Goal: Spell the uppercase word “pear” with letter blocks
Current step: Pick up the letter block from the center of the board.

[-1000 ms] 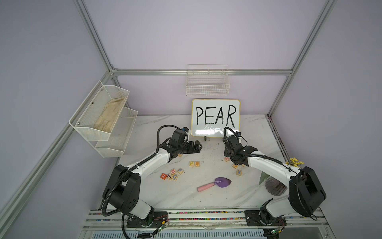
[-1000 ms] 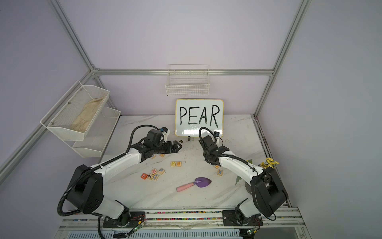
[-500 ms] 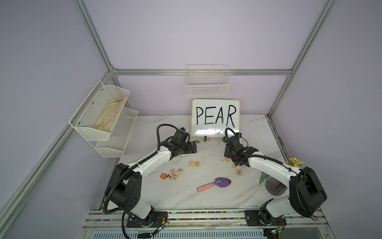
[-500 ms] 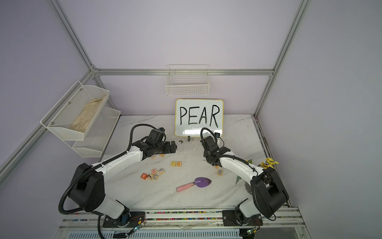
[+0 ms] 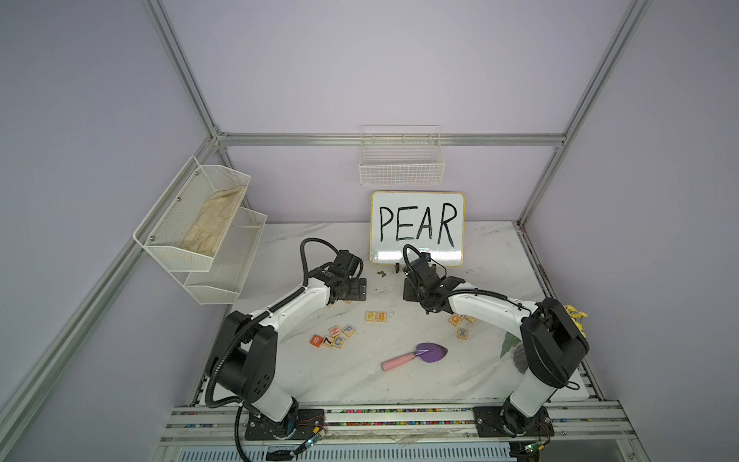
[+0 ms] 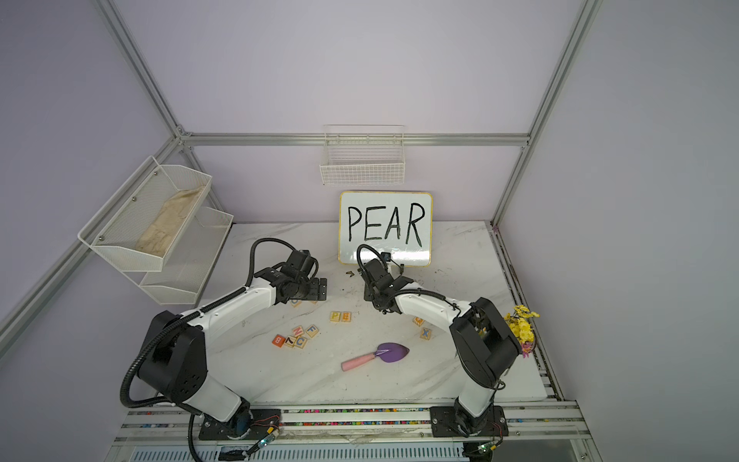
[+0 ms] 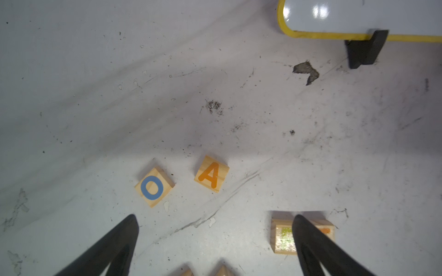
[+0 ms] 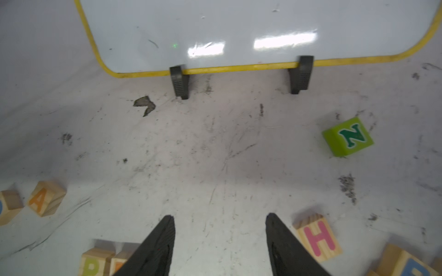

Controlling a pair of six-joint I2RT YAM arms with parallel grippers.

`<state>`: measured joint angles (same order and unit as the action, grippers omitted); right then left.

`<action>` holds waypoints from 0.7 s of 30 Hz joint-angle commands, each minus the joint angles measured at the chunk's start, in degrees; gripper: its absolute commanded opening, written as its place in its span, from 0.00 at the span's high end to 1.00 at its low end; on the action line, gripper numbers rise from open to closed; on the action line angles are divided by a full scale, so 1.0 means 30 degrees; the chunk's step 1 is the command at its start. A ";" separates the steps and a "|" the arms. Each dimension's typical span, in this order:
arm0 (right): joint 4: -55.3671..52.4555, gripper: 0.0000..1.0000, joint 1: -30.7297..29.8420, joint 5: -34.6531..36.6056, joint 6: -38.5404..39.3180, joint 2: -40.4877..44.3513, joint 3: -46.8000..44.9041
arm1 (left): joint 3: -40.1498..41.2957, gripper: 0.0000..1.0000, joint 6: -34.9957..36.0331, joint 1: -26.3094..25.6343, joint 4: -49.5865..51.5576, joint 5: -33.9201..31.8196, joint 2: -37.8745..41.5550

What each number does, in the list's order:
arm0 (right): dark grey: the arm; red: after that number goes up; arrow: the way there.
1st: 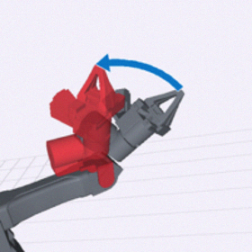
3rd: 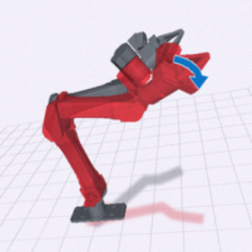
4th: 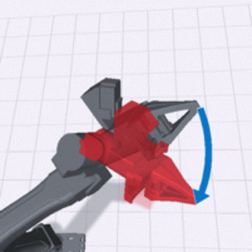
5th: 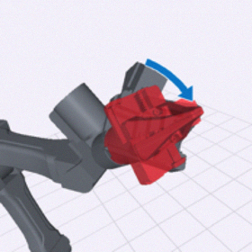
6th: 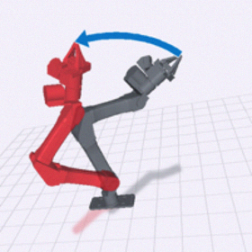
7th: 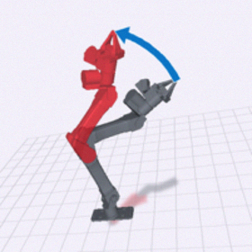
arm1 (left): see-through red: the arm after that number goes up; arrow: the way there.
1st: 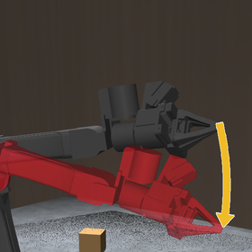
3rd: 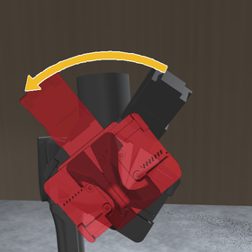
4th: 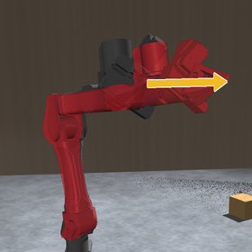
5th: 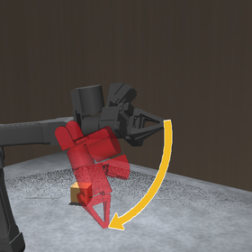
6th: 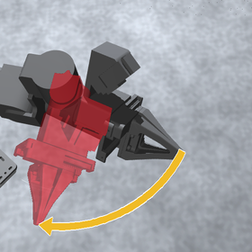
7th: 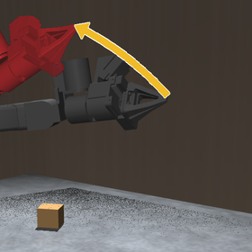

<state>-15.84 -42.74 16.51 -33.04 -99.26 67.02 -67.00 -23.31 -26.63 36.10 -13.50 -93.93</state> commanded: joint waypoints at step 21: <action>0.0583 0.35 -0.0255 0.0146 0.0437 0.0480 -0.0688 | -0.2511 0.20 0.4784 0.0284 -0.0099 -0.0217 -0.4043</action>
<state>-14.26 -43.66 15.64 -32.03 -99.26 65.54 -71.42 -10.83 -26.50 37.82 -15.27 -106.02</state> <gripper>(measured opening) 0.649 0.808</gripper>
